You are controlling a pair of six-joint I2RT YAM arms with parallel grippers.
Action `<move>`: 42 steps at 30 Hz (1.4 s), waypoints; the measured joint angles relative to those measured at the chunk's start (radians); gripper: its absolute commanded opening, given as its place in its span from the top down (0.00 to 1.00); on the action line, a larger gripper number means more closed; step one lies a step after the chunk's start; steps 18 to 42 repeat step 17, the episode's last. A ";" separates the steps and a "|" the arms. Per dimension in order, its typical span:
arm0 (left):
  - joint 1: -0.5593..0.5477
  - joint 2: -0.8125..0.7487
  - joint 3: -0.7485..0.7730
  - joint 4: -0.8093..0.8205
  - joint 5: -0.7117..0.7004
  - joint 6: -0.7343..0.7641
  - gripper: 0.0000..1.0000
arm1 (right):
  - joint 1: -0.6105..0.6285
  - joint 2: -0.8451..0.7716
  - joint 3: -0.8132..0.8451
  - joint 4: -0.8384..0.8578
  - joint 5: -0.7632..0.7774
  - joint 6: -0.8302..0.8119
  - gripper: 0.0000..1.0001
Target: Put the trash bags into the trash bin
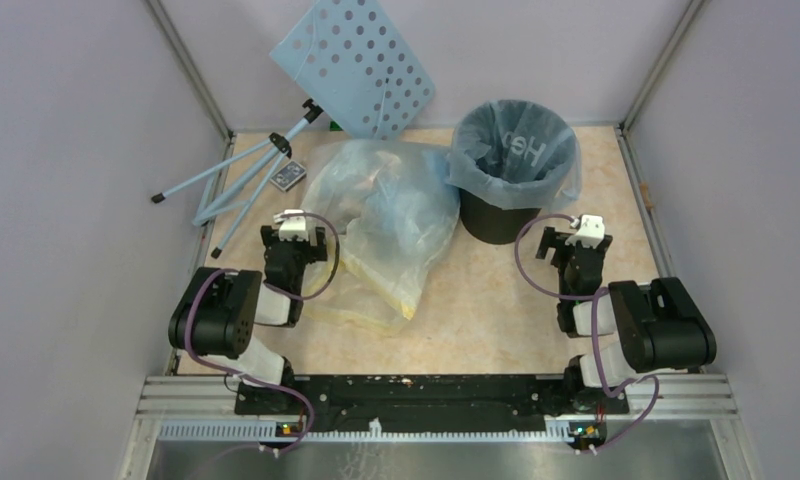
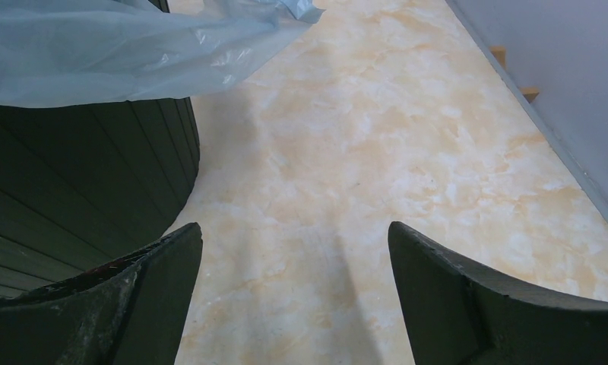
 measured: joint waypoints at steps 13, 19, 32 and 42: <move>0.002 0.000 0.007 -0.010 -0.009 -0.009 0.01 | 0.000 0.000 0.000 0.000 0.000 0.000 0.08; 0.002 0.000 0.007 -0.010 -0.009 -0.011 0.01 | 0.000 0.000 0.000 0.000 0.000 0.000 0.08; 0.002 0.000 0.007 -0.010 -0.009 -0.011 0.01 | 0.000 0.000 0.000 0.000 0.000 0.000 0.08; 0.002 0.000 0.007 -0.010 -0.009 -0.011 0.01 | 0.000 0.000 0.000 0.000 0.000 0.000 0.08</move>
